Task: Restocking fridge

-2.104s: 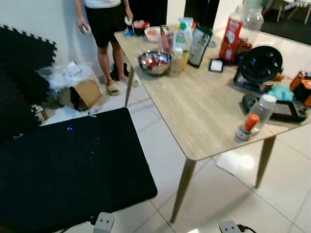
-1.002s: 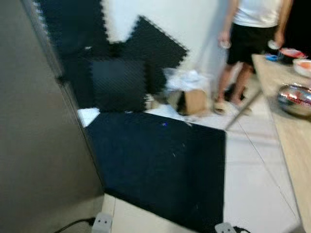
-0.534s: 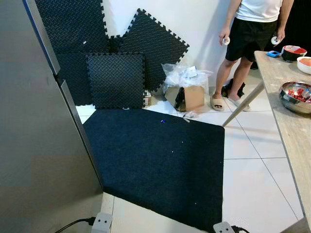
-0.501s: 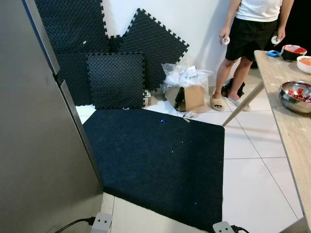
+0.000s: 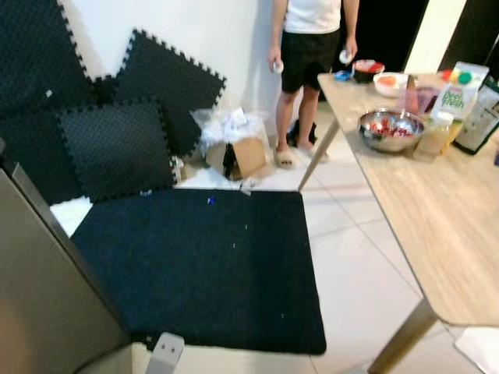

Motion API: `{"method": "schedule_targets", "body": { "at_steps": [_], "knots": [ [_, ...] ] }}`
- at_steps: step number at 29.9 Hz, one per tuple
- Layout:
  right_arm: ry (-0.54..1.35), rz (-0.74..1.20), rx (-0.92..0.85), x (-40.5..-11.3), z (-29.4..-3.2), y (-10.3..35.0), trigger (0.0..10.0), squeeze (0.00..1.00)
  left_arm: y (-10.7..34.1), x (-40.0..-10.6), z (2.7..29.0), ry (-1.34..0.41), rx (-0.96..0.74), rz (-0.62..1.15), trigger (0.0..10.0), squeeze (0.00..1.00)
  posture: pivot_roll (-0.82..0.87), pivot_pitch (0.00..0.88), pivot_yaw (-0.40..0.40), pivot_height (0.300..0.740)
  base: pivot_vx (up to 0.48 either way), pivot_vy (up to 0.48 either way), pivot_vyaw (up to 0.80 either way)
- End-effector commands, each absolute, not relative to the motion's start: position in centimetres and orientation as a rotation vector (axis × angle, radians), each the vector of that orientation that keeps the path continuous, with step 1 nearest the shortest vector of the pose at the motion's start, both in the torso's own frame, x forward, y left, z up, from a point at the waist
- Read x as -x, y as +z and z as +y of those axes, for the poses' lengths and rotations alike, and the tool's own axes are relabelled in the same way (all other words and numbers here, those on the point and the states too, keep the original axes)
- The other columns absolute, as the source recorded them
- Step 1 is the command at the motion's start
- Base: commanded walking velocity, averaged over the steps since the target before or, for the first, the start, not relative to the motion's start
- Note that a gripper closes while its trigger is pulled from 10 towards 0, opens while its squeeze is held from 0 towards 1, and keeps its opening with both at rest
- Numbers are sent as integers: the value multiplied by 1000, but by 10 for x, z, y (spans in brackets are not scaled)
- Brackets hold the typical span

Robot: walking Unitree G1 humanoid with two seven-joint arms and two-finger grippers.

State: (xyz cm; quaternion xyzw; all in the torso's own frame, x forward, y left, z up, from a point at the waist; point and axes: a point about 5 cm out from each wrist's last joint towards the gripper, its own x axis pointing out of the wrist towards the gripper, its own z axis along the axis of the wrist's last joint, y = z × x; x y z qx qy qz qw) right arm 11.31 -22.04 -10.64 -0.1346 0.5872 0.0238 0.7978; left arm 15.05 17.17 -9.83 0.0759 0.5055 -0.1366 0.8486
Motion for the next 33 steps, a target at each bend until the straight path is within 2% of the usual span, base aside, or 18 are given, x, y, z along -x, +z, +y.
{"method": "schedule_targets", "body": {
  "at_steps": [1, 11, 23, 24, 28, 30, 33],
  "knots": [
    [52, 1232, 298, -119, -219, -105, 10000, 0, -97, -152, 181, -298, -207, 1073, 10000, 0, -51, 0, 64, 740, 0, 0, 0],
    [40, 1186, 314, -132, -217, -101, 10000, 0, -91, -166, 178, -352, -276, 1035, 10000, 0, -31, 0, 72, 740, 0, 0, 0],
    [47, 1183, 343, -131, -215, -102, 10000, 0, -94, -161, 171, -332, -227, 1041, 10000, 0, -27, 0, 55, 740, 0, 0, 0],
    [34, 1184, 335, -130, -218, -102, 10000, 0, -96, -157, 169, -320, -214, 1045, 10000, 0, -9, 0, 32, 740, 0, 0, 0],
    [18, 1189, 320, -128, -220, -102, 10000, 0, -98, -152, 168, -303, -196, 1050, 10000, 0, 2, 0, 22, 740, 0, 0, 0],
    [7, 1229, 326, -115, -226, -105, 10000, 0, -104, -135, 173, -261, -164, 1090, 10000, 0, 1, 0, 38, 740, 0, 0, 0],
    [-37, 1214, 297, -117, -229, -103, 10000, 0, -107, -124, 180, -252, -171, 1124, 10000, 0, -1, 0, 57, 740, 0, 0, 0]
  ]
}}
